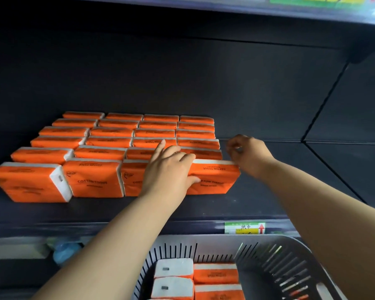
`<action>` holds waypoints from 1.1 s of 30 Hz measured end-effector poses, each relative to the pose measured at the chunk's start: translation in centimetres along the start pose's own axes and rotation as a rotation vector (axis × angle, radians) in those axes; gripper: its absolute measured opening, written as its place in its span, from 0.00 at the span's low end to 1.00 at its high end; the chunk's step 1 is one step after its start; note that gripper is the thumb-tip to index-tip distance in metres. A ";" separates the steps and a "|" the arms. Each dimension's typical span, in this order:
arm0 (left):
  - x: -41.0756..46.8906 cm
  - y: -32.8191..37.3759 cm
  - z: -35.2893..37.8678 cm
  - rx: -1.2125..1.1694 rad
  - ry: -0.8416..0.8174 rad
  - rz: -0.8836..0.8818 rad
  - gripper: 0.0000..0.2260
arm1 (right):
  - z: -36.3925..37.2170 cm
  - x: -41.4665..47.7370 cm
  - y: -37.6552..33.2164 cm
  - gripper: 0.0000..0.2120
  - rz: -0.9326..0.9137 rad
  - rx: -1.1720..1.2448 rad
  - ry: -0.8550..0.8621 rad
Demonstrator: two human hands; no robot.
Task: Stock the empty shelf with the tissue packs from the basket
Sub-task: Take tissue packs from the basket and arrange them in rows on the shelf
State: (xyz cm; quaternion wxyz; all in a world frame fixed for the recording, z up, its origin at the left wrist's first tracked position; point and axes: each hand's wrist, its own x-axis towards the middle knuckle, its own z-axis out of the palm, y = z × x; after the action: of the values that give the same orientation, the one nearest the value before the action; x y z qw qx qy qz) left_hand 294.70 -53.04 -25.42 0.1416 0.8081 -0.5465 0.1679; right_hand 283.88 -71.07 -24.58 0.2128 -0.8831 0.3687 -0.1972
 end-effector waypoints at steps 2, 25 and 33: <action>0.0 0.1 0.6 0.017 -0.018 -0.001 0.25 | 0.3 -0.3 0.0 0.08 0.015 0.010 -0.003; -0.1 -1.3 3.1 0.047 -0.033 -0.046 0.23 | 1.7 -3.2 -1.8 0.12 -0.063 0.036 0.041; -0.4 -1.0 3.0 0.050 -0.066 -0.039 0.27 | 1.8 -4.5 -1.5 0.13 -0.118 -0.020 0.009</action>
State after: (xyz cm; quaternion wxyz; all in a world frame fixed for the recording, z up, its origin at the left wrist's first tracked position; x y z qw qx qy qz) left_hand 295.85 -53.55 -28.33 0.1065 0.8271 -0.5306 0.1519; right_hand 282.70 -66.37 -26.10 0.1902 -0.9045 0.3190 -0.2097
